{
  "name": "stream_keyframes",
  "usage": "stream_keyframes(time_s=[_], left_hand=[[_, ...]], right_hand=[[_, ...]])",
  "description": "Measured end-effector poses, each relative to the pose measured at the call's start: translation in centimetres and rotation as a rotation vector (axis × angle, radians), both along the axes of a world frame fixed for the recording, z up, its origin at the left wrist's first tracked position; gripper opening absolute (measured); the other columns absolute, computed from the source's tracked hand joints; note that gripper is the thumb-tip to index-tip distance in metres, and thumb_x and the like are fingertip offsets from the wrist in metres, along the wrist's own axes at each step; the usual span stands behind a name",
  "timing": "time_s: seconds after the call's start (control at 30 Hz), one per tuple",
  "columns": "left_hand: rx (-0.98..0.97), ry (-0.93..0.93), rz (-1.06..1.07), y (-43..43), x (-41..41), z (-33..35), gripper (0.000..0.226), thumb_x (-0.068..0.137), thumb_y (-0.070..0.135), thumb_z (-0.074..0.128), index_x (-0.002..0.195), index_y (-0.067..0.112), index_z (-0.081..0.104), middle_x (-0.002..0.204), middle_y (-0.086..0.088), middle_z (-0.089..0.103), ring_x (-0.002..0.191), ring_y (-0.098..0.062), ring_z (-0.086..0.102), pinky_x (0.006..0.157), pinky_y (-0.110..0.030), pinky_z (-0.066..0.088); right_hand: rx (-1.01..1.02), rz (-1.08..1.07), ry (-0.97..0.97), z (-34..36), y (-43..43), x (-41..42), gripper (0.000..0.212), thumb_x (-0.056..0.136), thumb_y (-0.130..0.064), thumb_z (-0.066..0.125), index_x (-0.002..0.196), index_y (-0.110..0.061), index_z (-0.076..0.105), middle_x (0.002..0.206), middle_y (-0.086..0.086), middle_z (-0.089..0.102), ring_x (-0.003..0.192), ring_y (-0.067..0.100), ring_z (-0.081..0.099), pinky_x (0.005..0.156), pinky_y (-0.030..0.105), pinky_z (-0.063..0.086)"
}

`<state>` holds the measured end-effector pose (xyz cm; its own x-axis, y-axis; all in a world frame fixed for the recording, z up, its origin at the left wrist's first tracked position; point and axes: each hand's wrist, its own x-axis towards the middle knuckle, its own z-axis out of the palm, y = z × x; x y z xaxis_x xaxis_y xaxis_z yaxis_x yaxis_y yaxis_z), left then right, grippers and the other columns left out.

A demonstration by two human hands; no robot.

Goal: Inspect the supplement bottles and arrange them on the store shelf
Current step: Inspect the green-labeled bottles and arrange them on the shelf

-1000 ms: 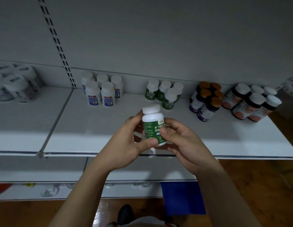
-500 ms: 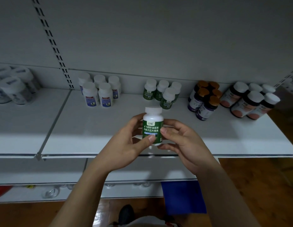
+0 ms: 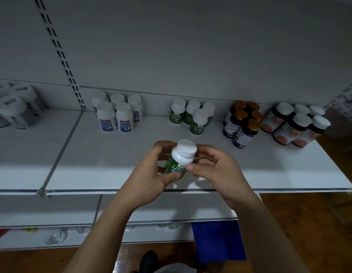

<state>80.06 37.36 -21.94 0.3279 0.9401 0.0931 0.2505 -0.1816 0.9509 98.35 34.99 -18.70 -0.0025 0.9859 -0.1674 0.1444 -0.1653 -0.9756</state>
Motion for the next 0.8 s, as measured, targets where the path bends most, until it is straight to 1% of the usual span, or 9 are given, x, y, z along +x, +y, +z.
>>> stream_keyframes(time_s=[0.07,0.13,0.2,0.23,0.3,0.43,0.6,0.7,0.8], left_hand=[[0.048,0.065,0.008,0.2,0.0,-0.5,0.055,0.081,0.007,0.076,0.120,0.033,0.046,0.121,0.019,0.058,0.110,0.007,0.053,0.082,-0.012,0.048],[0.088,0.140,0.014,0.5,0.2,-1.1,0.056,0.082,0.010,0.075,0.123,0.033,0.045,0.121,0.015,0.057,0.110,0.006,0.051,0.084,-0.012,0.047],[0.098,0.183,0.020,1.0,0.4,-1.6,0.055,0.082,0.012,0.075,0.124,0.033,0.044,0.121,0.013,0.056,0.109,0.004,0.052,0.086,-0.015,0.048],[0.103,0.202,0.021,1.2,0.5,-1.8,0.055,0.083,0.013,0.074,0.124,0.032,0.044,0.121,0.012,0.057,0.108,0.003,0.053,0.085,-0.018,0.049],[0.136,0.247,0.024,2.0,0.7,-2.1,0.056,0.082,0.015,0.075,0.125,0.029,0.044,0.121,0.008,0.058,0.108,-0.004,0.056,0.084,-0.023,0.051],[0.228,0.435,0.072,3.7,0.4,-2.2,0.065,0.080,0.035,0.077,0.135,0.025,0.042,0.128,0.001,0.060,0.112,-0.017,0.060,0.090,-0.038,0.050],[0.164,0.692,0.070,5.6,-0.3,-1.0,0.075,0.089,0.051,0.060,0.150,0.026,0.024,0.147,0.002,0.044,0.129,-0.021,0.046,0.102,-0.033,0.037],[0.134,0.773,0.060,6.6,-0.5,-0.4,0.078,0.090,0.054,0.056,0.152,0.027,0.016,0.148,0.001,0.042,0.132,-0.023,0.043,0.105,-0.037,0.034],[0.114,0.801,0.048,7.0,-0.6,-0.2,0.080,0.091,0.055,0.055,0.153,0.028,0.012,0.147,0.001,0.043,0.133,-0.023,0.042,0.106,-0.039,0.032]], right_hand=[[0.045,-0.017,-0.113,0.4,0.4,-0.2,0.039,0.079,-0.012,0.079,0.115,-0.023,0.068,0.102,-0.008,0.074,0.093,0.005,0.068,0.085,0.027,0.054],[0.097,-0.039,-0.330,0.7,1.0,-0.4,0.040,0.078,-0.025,0.081,0.116,-0.026,0.068,0.099,-0.014,0.071,0.087,-0.003,0.065,0.078,0.018,0.052],[0.164,-0.036,-0.573,1.0,1.8,-0.8,0.042,0.076,-0.034,0.081,0.114,-0.026,0.069,0.096,-0.016,0.068,0.081,-0.004,0.063,0.070,0.008,0.046],[0.192,-0.029,-0.656,1.1,2.2,-1.0,0.042,0.075,-0.035,0.081,0.114,-0.024,0.069,0.094,-0.014,0.068,0.079,-0.001,0.063,0.068,0.007,0.045],[0.218,-0.010,-0.763,1.3,3.4,-1.3,0.042,0.075,-0.037,0.079,0.113,-0.021,0.069,0.096,-0.008,0.069,0.083,0.007,0.063,0.072,0.015,0.046],[0.088,0.097,-0.846,1.6,6.8,-1.3,0.043,0.080,-0.041,0.073,0.118,-0.023,0.061,0.107,-0.006,0.064,0.095,0.011,0.059,0.077,0.024,0.045],[0.170,0.046,-0.979,1.0,11.1,-1.0,0.034,0.085,-0.037,0.069,0.109,-0.018,0.055,0.105,0.004,0.064,0.096,0.025,0.060,0.071,0.031,0.042],[0.185,0.001,-1.017,0.7,13.2,-1.1,0.037,0.085,-0.034,0.068,0.116,-0.017,0.055,0.113,0.007,0.063,0.105,0.029,0.059,0.079,0.035,0.047],[0.157,-0.036,-1.052,0.0,14.9,-1.0,0.040,0.086,-0.034,0.068,0.120,-0.018,0.056,0.119,0.009,0.061,0.112,0.029,0.055,0.086,0.036,0.046]])
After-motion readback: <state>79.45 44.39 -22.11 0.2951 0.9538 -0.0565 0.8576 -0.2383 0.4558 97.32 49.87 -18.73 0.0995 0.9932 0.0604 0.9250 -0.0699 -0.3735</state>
